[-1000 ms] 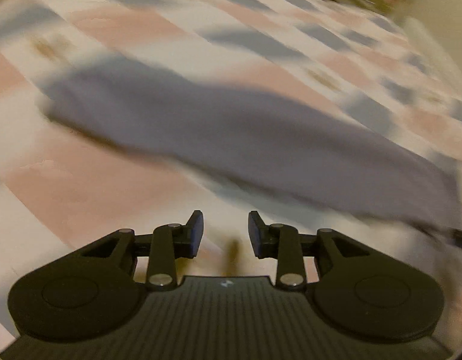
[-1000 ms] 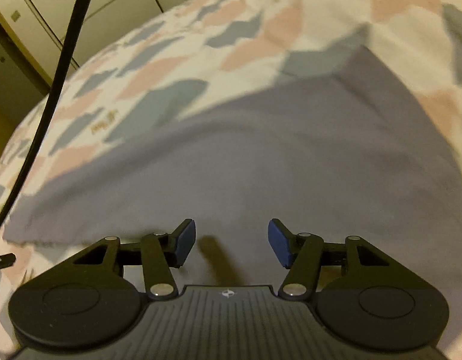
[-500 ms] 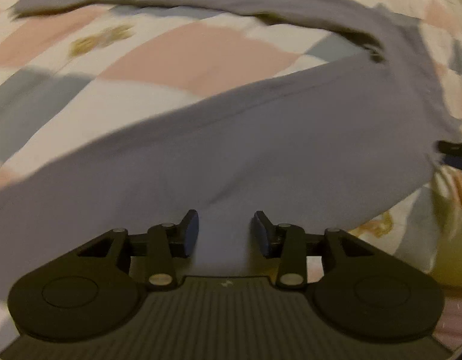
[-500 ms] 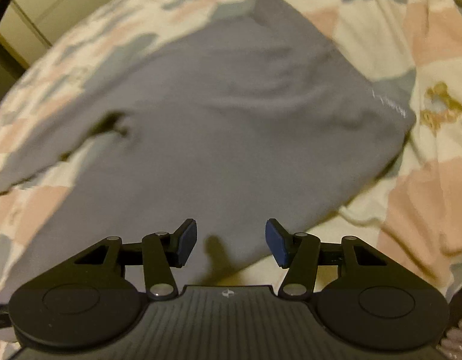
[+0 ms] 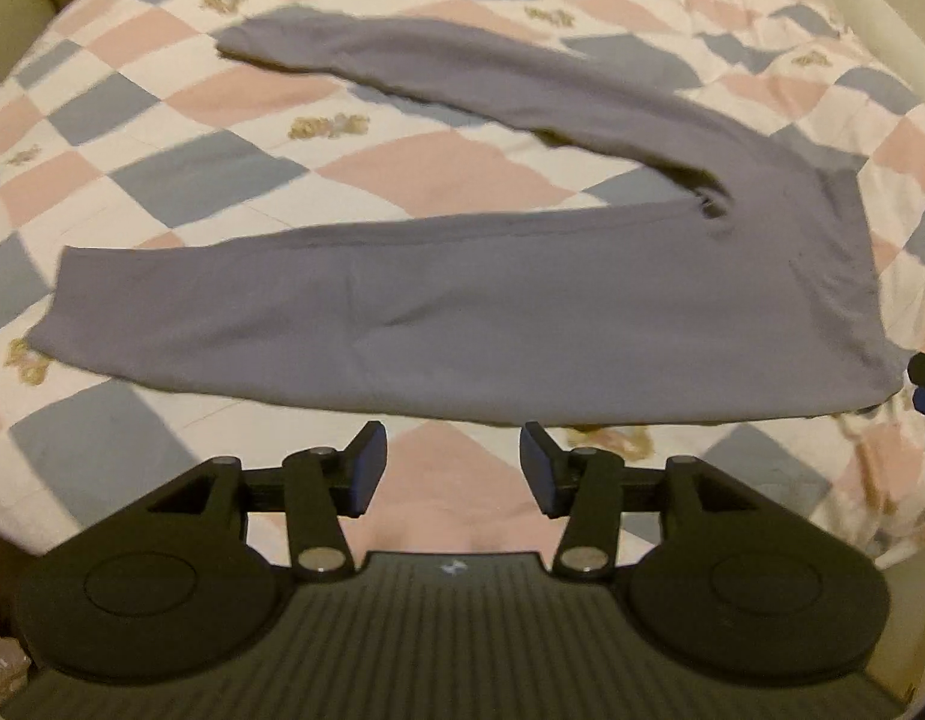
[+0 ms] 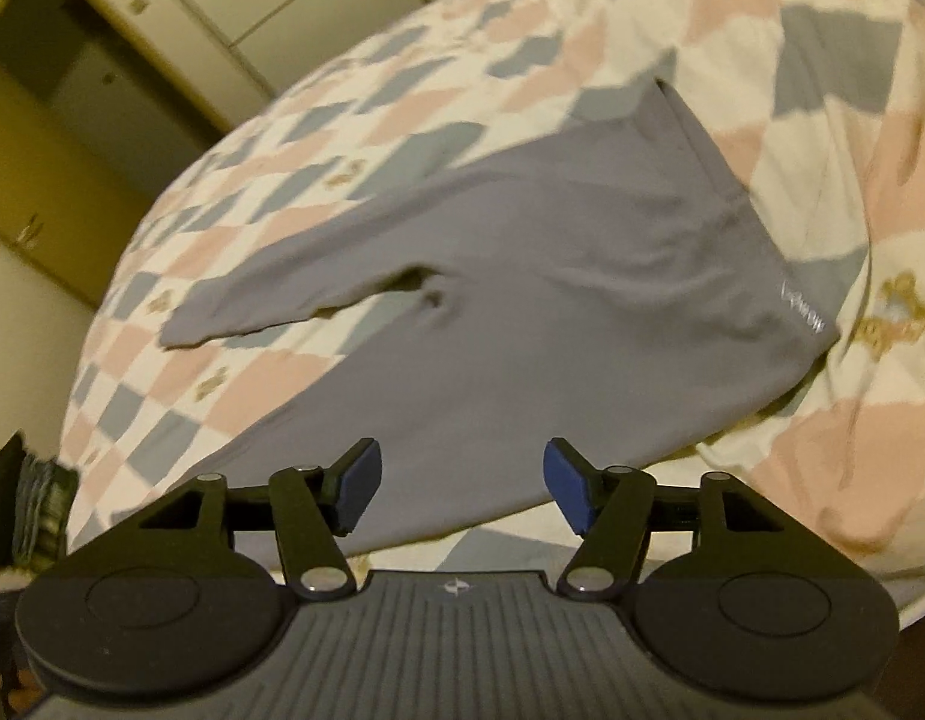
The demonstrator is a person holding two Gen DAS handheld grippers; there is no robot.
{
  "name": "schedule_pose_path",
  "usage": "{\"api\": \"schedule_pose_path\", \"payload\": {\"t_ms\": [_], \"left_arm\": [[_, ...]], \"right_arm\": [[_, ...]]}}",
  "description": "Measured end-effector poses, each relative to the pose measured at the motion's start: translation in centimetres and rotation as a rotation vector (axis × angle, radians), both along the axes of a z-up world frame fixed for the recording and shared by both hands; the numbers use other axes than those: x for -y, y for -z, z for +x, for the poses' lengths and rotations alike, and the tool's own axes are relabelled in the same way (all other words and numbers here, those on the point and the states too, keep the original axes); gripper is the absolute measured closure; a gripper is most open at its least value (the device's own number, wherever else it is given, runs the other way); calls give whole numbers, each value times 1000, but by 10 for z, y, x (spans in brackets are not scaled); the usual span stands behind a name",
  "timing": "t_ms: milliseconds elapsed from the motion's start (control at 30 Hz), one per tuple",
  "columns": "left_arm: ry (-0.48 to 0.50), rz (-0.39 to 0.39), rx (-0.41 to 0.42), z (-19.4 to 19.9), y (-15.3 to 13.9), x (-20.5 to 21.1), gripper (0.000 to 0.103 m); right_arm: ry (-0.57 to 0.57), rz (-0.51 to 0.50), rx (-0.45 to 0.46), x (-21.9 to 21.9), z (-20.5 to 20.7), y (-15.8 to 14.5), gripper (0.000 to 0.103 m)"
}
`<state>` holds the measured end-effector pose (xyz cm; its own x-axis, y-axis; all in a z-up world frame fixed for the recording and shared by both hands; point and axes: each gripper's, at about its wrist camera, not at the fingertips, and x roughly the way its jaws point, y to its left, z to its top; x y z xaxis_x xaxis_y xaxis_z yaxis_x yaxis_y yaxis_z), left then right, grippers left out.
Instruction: Fold clothes
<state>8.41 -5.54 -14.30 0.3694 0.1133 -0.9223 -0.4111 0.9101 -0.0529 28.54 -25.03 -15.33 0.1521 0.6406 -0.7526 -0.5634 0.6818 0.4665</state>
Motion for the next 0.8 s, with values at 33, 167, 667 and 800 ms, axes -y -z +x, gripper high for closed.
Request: {"api": "schedule_pose_path", "payload": {"t_ms": [33,167,667,800], "left_arm": [[-7,10,13,-3,-8,6,56],[-31,63,57,-11,-38,26,53],[-36,148,114,-34,-96,76,47],[-37,150,112,-42,-99,78,46]], "right_arm": [[-12,2,17,4,-2,-8,35],[-52,24,54,17,-8,-33,31],[-116,17,92,47,-25,-68,22],[-122,12,95,51,-27,-72,22]]}}
